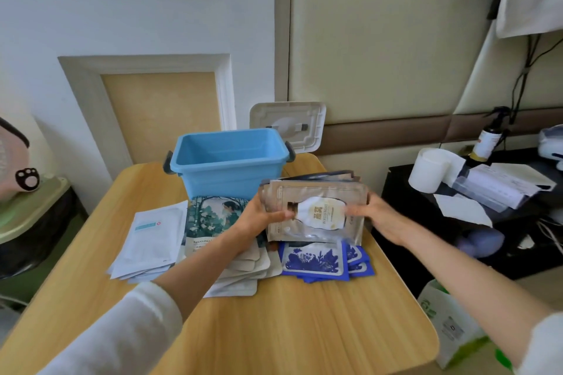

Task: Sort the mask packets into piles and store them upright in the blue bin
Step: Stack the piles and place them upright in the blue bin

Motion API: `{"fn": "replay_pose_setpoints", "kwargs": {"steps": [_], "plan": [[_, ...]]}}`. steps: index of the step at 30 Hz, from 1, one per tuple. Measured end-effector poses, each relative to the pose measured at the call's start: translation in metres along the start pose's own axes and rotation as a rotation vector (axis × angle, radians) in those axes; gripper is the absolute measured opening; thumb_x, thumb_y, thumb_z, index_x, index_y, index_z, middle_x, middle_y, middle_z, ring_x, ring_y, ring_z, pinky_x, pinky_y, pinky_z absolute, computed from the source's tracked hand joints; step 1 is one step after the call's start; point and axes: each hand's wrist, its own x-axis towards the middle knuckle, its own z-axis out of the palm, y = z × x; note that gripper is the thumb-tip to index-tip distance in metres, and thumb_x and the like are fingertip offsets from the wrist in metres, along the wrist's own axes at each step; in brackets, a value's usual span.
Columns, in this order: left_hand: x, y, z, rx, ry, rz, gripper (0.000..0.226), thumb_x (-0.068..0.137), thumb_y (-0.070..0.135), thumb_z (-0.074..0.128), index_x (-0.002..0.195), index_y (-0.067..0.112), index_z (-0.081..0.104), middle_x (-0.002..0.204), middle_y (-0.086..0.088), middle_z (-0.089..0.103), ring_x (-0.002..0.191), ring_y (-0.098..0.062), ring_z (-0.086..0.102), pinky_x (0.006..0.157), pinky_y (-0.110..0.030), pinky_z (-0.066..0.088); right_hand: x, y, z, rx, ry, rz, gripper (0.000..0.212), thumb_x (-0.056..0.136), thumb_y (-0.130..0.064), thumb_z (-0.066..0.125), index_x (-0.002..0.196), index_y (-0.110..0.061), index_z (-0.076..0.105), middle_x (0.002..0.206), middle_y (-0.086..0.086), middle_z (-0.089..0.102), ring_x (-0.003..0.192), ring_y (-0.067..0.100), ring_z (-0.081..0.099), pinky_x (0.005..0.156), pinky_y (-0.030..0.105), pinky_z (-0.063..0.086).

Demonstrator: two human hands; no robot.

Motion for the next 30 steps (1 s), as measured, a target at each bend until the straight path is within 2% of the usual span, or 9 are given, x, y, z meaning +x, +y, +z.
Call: {"fn": "replay_pose_setpoints", "kwargs": {"steps": [3, 6, 8, 12, 17, 20, 23, 26, 30], "plan": [[-0.002, 0.003, 0.007, 0.037, 0.069, 0.038, 0.059, 0.067, 0.004, 0.081, 0.119, 0.008, 0.055, 0.109, -0.002, 0.068, 0.103, -0.017, 0.064, 0.090, -0.026, 0.051, 0.006, 0.009, 0.025, -0.060, 0.119, -0.038, 0.063, 0.058, -0.010, 0.085, 0.113, -0.008, 0.055, 0.108, 0.007, 0.067, 0.108, 0.023, 0.061, 0.095, 0.036, 0.048], [-0.009, 0.016, 0.016, -0.061, 0.221, 0.163, 0.052, 0.069, -0.009, 0.074, 0.118, 0.000, 0.058, 0.108, -0.007, 0.066, 0.098, -0.016, 0.062, 0.066, -0.010, 0.051, 0.013, -0.003, 0.032, -0.014, 0.272, -0.206, 0.055, 0.065, 0.012, 0.075, 0.115, 0.001, 0.055, 0.104, 0.008, 0.067, 0.097, 0.017, 0.065, 0.077, 0.021, 0.054], [-0.010, 0.023, 0.014, -0.129, 0.185, 0.215, 0.055, 0.070, -0.012, 0.072, 0.121, -0.002, 0.056, 0.113, -0.010, 0.065, 0.096, -0.014, 0.062, 0.066, -0.010, 0.052, 0.011, -0.013, 0.025, 0.029, 0.246, -0.262, 0.054, 0.068, 0.013, 0.073, 0.115, -0.005, 0.055, 0.101, 0.003, 0.067, 0.090, 0.009, 0.065, 0.073, 0.019, 0.054], [-0.011, 0.013, 0.010, -0.071, 0.004, 0.060, 0.085, 0.065, 0.005, 0.082, 0.131, 0.013, 0.029, 0.124, -0.007, 0.055, 0.112, -0.020, 0.057, 0.097, -0.036, 0.049, -0.001, -0.006, 0.008, 0.012, 0.030, -0.112, 0.070, 0.061, -0.004, 0.080, 0.120, -0.015, 0.046, 0.111, 0.001, 0.062, 0.102, 0.012, 0.059, 0.081, 0.025, 0.048], [-0.015, 0.006, 0.023, -0.150, 0.018, 0.028, 0.072, 0.072, -0.003, 0.075, 0.121, 0.015, 0.026, 0.123, -0.009, 0.053, 0.110, -0.021, 0.057, 0.077, -0.023, 0.055, 0.001, 0.012, 0.017, 0.093, 0.115, -0.048, 0.064, 0.059, 0.003, 0.078, 0.116, -0.004, 0.051, 0.112, 0.014, 0.065, 0.107, 0.029, 0.061, 0.092, 0.044, 0.050], [-0.018, 0.009, 0.027, -0.163, 0.019, 0.088, 0.062, 0.076, -0.006, 0.071, 0.115, 0.017, 0.028, 0.121, -0.008, 0.054, 0.111, -0.022, 0.057, 0.073, -0.021, 0.057, 0.000, 0.014, 0.017, 0.055, 0.141, -0.094, 0.050, 0.064, 0.006, 0.076, 0.109, -0.003, 0.057, 0.104, 0.011, 0.068, 0.104, 0.027, 0.063, 0.091, 0.043, 0.050], [-0.019, 0.008, 0.025, -0.208, 0.027, 0.063, 0.067, 0.072, -0.004, 0.074, 0.117, 0.013, 0.028, 0.119, -0.014, 0.056, 0.106, -0.027, 0.061, 0.068, -0.020, 0.057, 0.001, 0.015, 0.008, 0.056, 0.052, -0.086, 0.065, 0.055, -0.005, 0.084, 0.115, -0.007, 0.057, 0.106, 0.011, 0.069, 0.104, 0.025, 0.063, 0.092, 0.040, 0.050], [-0.019, 0.003, 0.025, -0.201, 0.037, 0.070, 0.069, 0.070, -0.007, 0.074, 0.121, 0.011, 0.031, 0.122, -0.014, 0.056, 0.106, -0.021, 0.061, 0.076, -0.023, 0.057, 0.003, 0.018, 0.008, 0.034, 0.027, -0.075, 0.062, 0.060, 0.004, 0.080, 0.117, -0.005, 0.056, 0.106, 0.011, 0.069, 0.106, 0.027, 0.063, 0.088, 0.036, 0.051], [-0.018, 0.013, 0.024, -0.185, 0.067, 0.195, 0.070, 0.071, -0.014, 0.070, 0.126, 0.011, 0.035, 0.119, -0.004, 0.059, 0.106, -0.012, 0.059, 0.084, -0.030, 0.056, 0.006, 0.010, 0.016, 0.076, 0.212, -0.200, 0.058, 0.062, 0.017, 0.072, 0.115, 0.001, 0.057, 0.098, 0.005, 0.068, 0.101, 0.023, 0.062, 0.084, 0.031, 0.051]]}}
